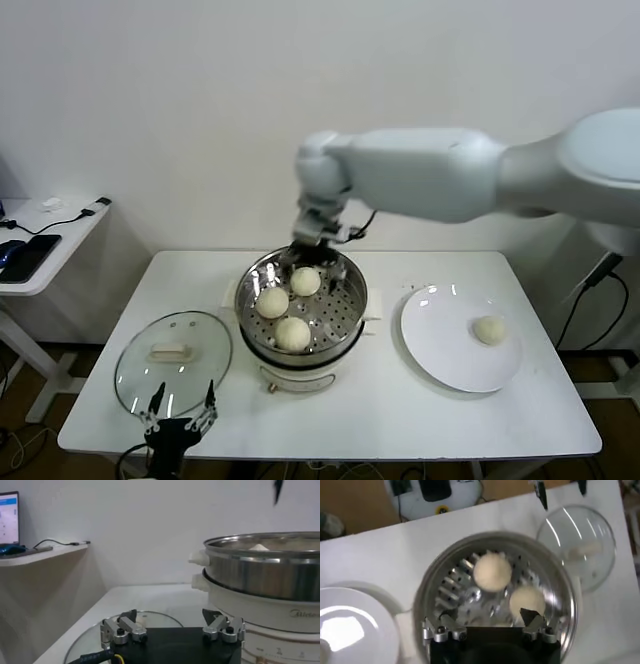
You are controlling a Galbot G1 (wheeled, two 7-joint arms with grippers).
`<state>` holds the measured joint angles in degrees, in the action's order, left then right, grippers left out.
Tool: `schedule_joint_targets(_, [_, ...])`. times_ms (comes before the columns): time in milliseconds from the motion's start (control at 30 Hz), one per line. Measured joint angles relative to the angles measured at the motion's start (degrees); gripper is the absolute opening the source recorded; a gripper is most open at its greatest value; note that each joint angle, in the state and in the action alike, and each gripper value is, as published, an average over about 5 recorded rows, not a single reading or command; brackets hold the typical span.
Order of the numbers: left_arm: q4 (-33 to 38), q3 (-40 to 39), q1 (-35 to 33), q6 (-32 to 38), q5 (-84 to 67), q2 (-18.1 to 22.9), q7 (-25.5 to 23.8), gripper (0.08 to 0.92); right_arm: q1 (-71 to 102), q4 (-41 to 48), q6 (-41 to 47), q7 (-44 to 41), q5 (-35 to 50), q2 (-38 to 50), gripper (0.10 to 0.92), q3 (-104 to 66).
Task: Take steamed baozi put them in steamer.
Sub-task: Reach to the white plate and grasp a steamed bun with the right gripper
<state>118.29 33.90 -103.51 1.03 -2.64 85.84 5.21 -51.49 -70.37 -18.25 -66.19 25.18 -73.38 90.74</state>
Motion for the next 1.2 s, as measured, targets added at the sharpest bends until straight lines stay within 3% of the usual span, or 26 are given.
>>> schedule_joint_targets(333, [0.41,0.18,0.19,-0.29,-0.28,0.00,-0.52,0.823,-1.24,1.07,10.90,0.68,1.54,18.21,0.823,4.49])
schedule_joint_targets(600, [0.60,0.13,-0.01,-0.86,-0.38,0.31,-1.22,0.823,5.86,3.77,14.72,1.26,-1.64,28.54,0.823,3.41])
schedule_joint_targets(1200, [-0.40,0.30,-0.84,-0.80,0.08,0.74,-1.33,0.823,28.71,16.91,16.36,3.95,-10.70,31.20,0.822,-9.83])
